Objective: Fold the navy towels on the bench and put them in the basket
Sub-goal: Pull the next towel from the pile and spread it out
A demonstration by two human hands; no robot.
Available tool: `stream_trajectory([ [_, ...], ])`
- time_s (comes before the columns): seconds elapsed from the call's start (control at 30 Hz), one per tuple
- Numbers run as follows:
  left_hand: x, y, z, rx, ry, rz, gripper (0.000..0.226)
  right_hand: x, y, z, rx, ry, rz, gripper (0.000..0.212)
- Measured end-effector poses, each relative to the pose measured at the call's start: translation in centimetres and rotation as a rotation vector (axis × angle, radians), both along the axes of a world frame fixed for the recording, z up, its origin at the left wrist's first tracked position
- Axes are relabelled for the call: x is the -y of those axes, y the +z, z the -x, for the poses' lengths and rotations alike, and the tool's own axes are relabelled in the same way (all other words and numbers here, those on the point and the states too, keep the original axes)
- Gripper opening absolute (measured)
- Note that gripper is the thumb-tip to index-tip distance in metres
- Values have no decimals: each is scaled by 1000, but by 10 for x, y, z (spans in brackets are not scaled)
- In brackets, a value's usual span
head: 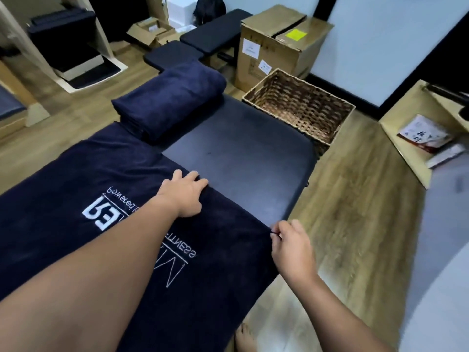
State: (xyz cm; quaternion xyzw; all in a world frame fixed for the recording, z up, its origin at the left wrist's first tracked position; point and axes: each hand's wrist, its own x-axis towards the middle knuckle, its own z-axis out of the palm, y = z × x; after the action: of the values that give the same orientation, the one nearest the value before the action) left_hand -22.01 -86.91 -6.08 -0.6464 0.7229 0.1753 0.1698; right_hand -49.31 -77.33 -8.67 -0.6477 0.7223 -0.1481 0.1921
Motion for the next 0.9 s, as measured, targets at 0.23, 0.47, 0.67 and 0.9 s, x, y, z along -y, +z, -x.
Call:
stream_trajectory([
  [0.23, 8, 2, 14, 25, -61, 133, 24, -9, 2, 6, 88, 103, -129, 17],
  [0.47, 13, -2, 19, 49, -52, 124, 16, 1, -7, 21, -14, 41, -194, 7],
  [0.67, 17, -3, 25, 18, -44, 120, 17, 17, -10, 30, 13, 15, -210, 11],
  [0.9, 10, -2, 31, 35, -17, 128, 17, 15, -9, 25, 35, 138, -224, 27],
])
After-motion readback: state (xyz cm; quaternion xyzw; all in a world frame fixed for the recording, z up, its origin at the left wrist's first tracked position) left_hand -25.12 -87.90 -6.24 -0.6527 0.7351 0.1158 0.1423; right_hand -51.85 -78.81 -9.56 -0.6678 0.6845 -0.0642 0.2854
